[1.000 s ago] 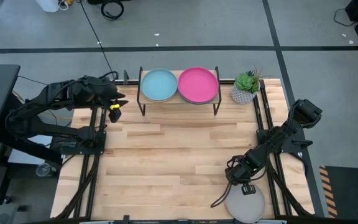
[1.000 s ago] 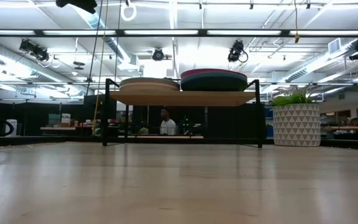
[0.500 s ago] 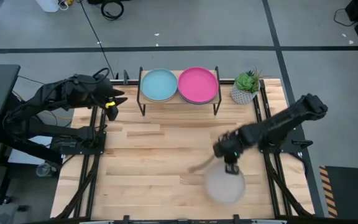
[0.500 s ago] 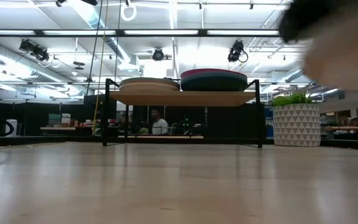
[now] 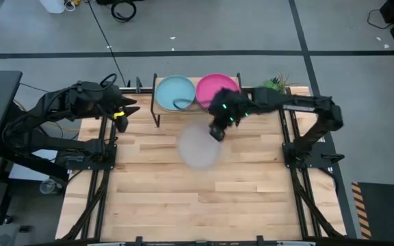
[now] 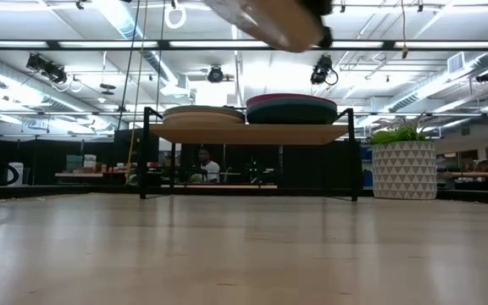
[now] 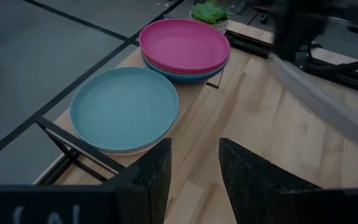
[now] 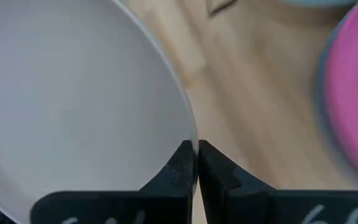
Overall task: Place and stack plates onto a shelf
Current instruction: Stack the gray plate on top of the light blue plate on the shelf
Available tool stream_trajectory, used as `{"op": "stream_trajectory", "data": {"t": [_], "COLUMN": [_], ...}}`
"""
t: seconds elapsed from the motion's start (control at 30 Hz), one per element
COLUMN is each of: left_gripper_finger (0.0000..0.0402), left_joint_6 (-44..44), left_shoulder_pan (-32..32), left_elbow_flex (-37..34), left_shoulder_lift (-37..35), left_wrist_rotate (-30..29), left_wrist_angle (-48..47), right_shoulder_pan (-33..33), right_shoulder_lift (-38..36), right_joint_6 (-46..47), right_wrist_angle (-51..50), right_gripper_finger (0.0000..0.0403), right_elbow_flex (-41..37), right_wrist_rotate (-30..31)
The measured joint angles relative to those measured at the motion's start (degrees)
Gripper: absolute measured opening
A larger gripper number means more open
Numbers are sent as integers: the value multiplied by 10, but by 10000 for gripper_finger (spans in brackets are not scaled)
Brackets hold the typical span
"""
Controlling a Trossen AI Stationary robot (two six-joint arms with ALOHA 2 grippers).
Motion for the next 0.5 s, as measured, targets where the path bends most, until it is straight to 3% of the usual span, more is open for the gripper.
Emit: {"op": "stream_trajectory", "data": {"t": [0.23,0.5], "left_gripper_finger": [141,141], "left_joint_6": [-18,-81], "left_shoulder_pan": [0,-1], "left_elbow_flex": [0,0], "left_shoulder_lift": [0,-16], "left_wrist_rotate": [12,45], "left_wrist_angle": [0,9], "right_shoulder_pan": [-62,-150], "right_shoulder_lift": [111,203], "right_joint_6": [-47,-85], "right_wrist_angle": [-23,-31], "right_gripper_finger": [15,16], "right_elbow_flex": [181,322], "right_wrist_rotate": [2,1]}}
